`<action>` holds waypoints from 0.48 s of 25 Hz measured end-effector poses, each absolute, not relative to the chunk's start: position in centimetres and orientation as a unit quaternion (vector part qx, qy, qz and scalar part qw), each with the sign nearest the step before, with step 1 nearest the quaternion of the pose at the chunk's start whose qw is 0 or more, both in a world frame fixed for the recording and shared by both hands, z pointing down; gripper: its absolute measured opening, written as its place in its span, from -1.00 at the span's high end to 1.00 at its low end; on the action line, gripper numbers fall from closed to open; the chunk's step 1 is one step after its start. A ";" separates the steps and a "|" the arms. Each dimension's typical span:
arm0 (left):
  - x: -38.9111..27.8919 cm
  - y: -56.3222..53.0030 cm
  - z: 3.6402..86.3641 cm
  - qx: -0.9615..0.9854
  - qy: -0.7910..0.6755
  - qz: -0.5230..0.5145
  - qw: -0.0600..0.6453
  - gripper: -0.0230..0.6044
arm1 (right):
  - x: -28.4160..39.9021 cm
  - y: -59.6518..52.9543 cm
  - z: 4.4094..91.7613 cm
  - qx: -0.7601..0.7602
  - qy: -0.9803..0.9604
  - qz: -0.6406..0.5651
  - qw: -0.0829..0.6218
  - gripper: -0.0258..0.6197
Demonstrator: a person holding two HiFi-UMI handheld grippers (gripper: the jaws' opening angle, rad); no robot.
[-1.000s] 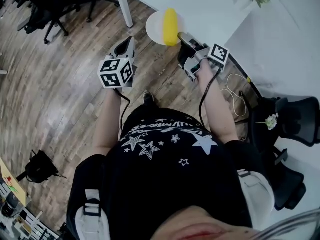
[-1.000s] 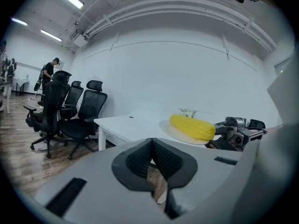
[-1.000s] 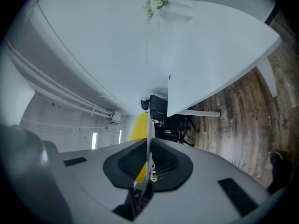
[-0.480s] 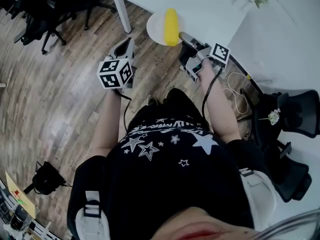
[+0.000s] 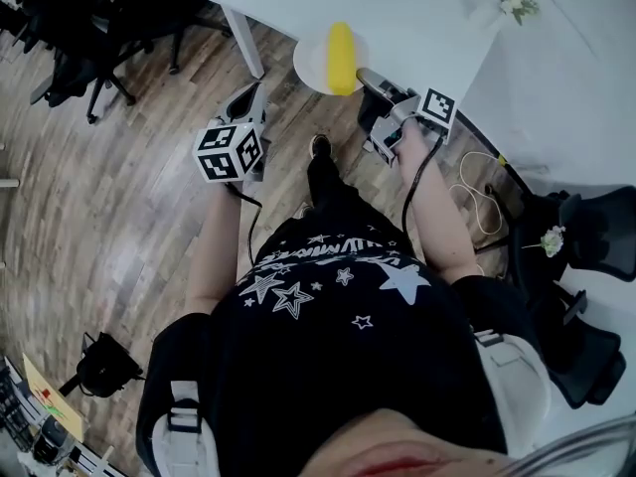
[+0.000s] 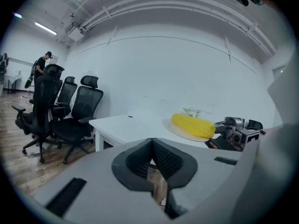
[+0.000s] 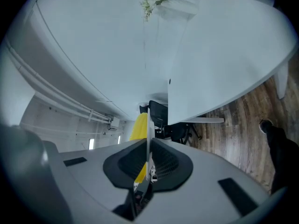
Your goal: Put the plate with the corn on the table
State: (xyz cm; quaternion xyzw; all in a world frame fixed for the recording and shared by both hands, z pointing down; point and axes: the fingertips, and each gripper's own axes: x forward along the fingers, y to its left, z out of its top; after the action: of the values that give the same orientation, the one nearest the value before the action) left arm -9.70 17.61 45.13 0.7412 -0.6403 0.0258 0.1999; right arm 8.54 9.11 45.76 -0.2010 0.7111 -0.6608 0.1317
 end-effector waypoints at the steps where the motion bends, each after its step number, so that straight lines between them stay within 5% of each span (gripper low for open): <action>1: -9.9 16.8 45.3 0.740 -0.642 0.028 0.200 0.91 | 8.6 8.1 46.0 -0.202 0.710 -0.662 0.133 0.84; 12: -14.1 4.9 46.0 0.730 -0.652 0.039 0.200 0.91 | 6.0 -5.9 47.1 -0.205 0.712 -0.654 0.150 0.84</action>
State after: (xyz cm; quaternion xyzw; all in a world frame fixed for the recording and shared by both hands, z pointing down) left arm -14.14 4.93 45.98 0.7300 -0.6523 0.0388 0.2004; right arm 6.03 -5.93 47.13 -0.2049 0.7124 -0.6542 0.1500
